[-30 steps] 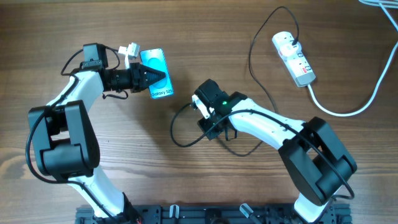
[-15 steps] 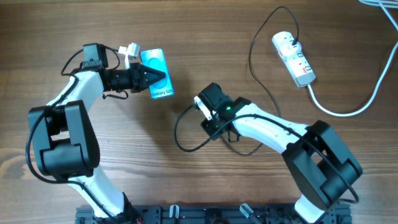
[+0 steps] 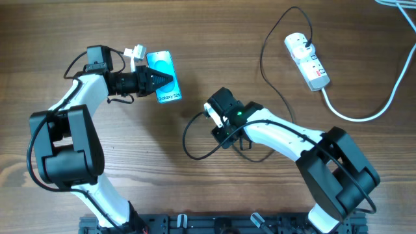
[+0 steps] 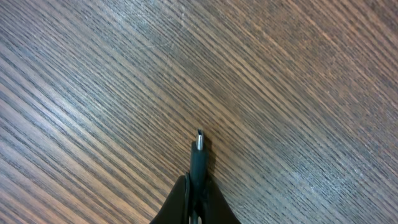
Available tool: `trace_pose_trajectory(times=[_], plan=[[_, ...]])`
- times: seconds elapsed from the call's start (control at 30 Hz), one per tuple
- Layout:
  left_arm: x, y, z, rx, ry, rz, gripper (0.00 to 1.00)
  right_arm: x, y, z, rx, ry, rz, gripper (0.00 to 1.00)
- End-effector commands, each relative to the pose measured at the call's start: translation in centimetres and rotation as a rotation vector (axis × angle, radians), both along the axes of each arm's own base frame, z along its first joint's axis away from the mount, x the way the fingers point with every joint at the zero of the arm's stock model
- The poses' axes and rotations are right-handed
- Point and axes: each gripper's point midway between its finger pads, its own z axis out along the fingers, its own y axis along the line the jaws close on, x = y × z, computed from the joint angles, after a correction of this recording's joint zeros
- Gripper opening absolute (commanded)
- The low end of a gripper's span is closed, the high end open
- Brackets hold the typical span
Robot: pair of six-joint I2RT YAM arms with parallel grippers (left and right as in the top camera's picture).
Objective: Plug charger to phone and switch on socket
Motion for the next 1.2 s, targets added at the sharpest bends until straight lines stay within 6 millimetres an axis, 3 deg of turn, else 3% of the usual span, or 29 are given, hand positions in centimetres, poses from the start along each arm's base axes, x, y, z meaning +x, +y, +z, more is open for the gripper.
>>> trace_pose_trajectory(times=[0.0,0.1,0.43,0.47,0.5,0.7,0.77,0.9,1.17], plan=[[-0.2,-0.2,1.5,-0.022,-0.034,-0.008,0.04,-1.0,-0.3,-1.2,-0.008,0.041,0.003,0.08],[-0.2,-0.2,1.5,-0.022,-0.034,-0.008,0.04,-1.0,-0.4,-1.3,-0.009,0.042,0.003,0.04],[-0.2,-0.2,1.5,-0.021,-0.034,-0.008,0.04,-1.5,0.2,-0.4,0.023,0.075,0.009,0.05],[-0.2,-0.2,1.5,-0.021,-0.034,-0.008,0.04,-1.5,0.2,-0.4,0.022,0.076,0.009,0.15],[-0.2,-0.2,1.5,-0.021,-0.034,-0.008,0.04,-1.5,0.2,-0.4,0.024,0.073,0.01,0.33],[-0.2,-0.2,1.5,-0.021,-0.034,-0.008,0.04,-1.2,0.3,-0.3,0.025,0.059,0.011,0.31],[-0.2,-0.2,1.5,-0.021,-0.034,-0.008,0.04,-1.0,0.4,-0.3,0.03,0.049,0.014,0.26],[-0.2,-0.2,1.5,-0.022,-0.034,-0.008,0.04,-0.5,0.3,-0.3,0.022,0.026,0.01,0.07],[-0.2,-0.2,1.5,-0.021,-0.034,-0.008,0.04,-0.4,0.4,-0.2,0.024,0.022,0.015,0.08]])
